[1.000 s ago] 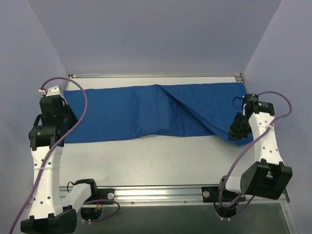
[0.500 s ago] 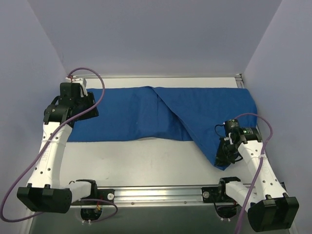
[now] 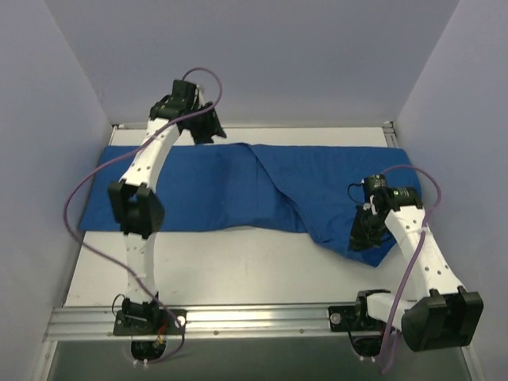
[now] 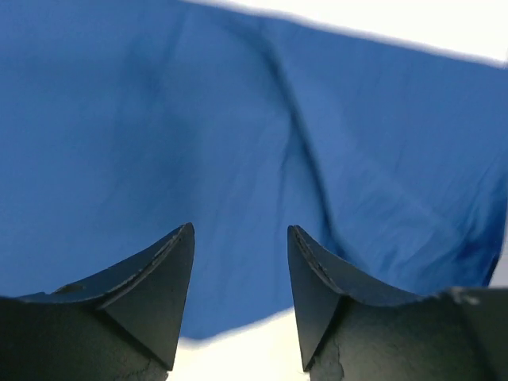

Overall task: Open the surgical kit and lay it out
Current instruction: Open the surgical kit at the center of the board.

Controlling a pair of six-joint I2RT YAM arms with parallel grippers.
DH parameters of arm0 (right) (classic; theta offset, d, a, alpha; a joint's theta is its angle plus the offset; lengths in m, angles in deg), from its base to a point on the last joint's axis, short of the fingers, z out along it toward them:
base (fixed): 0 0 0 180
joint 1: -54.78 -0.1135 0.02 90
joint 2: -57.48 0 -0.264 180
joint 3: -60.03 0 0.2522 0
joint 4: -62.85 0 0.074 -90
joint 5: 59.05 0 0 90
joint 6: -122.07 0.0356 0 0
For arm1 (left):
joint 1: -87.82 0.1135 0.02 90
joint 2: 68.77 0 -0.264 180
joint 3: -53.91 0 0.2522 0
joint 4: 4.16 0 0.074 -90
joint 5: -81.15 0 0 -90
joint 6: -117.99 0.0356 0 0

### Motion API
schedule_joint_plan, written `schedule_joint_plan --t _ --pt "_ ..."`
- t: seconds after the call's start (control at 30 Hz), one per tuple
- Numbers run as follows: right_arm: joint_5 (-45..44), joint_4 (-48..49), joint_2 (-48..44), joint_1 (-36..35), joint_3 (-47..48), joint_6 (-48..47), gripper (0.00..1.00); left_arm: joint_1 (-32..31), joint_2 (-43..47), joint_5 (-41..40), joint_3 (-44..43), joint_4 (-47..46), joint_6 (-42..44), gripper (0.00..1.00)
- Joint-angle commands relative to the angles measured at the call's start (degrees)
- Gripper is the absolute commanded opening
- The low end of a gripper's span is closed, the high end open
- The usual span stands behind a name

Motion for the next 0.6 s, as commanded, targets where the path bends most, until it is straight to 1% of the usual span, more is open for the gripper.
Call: schedule_joint_plan --t 0.0,0.03,0.07,0.1,0.13,0.2,0.23,0.27,0.3,0.33,0.37,0.5,0.57 --pt "0.3 1.7 1.8 0.3 2.2 -1.6 0.00 -3.3 -13.9 2.3 -19.4 5.9 -8.5 0.59" --pt "0.6 2.2 2.2 0.5 2.3 -1.4 0.00 -3.7 -17.3 1.9 -29.5 6.8 -11.5 0.59" --pt "0.6 2.8 2.4 1.0 2.5 -1.5 0.00 -4.0 -23.9 1.3 -34.3 8.4 -13.1 0.60" --pt "0.4 3.1 2.5 1.3 3.1 -1.6 0.00 -4.5 -26.7 0.1 -38.1 9.1 -14.6 0.61" --pt "0.4 3.4 2.9 1.8 3.4 -2.3 0.00 -4.6 -28.4 -0.5 -40.5 8.7 -17.3 0.71" --pt "0.3 3.4 3.2 3.2 4.4 -2.9 0.00 -4.8 -29.8 -0.9 -38.3 7.0 -19.5 0.73" --pt "0.3 3.4 3.6 3.7 4.7 -3.3 0.00 -4.8 -29.2 -1.5 -35.8 5.8 -21.5 0.74" --pt "0.4 3.5 3.6 3.9 5.0 -3.8 0.00 -4.9 -28.3 -1.2 -32.4 0.6 -22.1 0.74" --pt "0.5 3.6 3.7 5.9 5.1 -3.8 0.00 -5.0 -26.7 -1.3 -27.2 -1.5 -22.7 0.74" --pt "0.6 3.6 3.8 6.4 5.2 -4.0 0.00 -5.1 -26.4 -1.7 -26.2 -2.6 -23.5 0.74" --pt "0.8 3.8 3.8 6.9 5.3 -3.9 0.00 -5.2 -26.7 -2.1 -26.1 -3.6 -23.7 0.75" --pt "2.3 3.9 2.9 8.0 4.6 -3.0 0.00 -5.4 -31.6 -0.9 -31.4 -3.1 -25.1 0.75" --pt "2.3 3.8 2.5 8.5 3.8 -3.0 0.00 -5.9 -32.5 -0.8 -30.9 -5.3 -27.6 0.74"
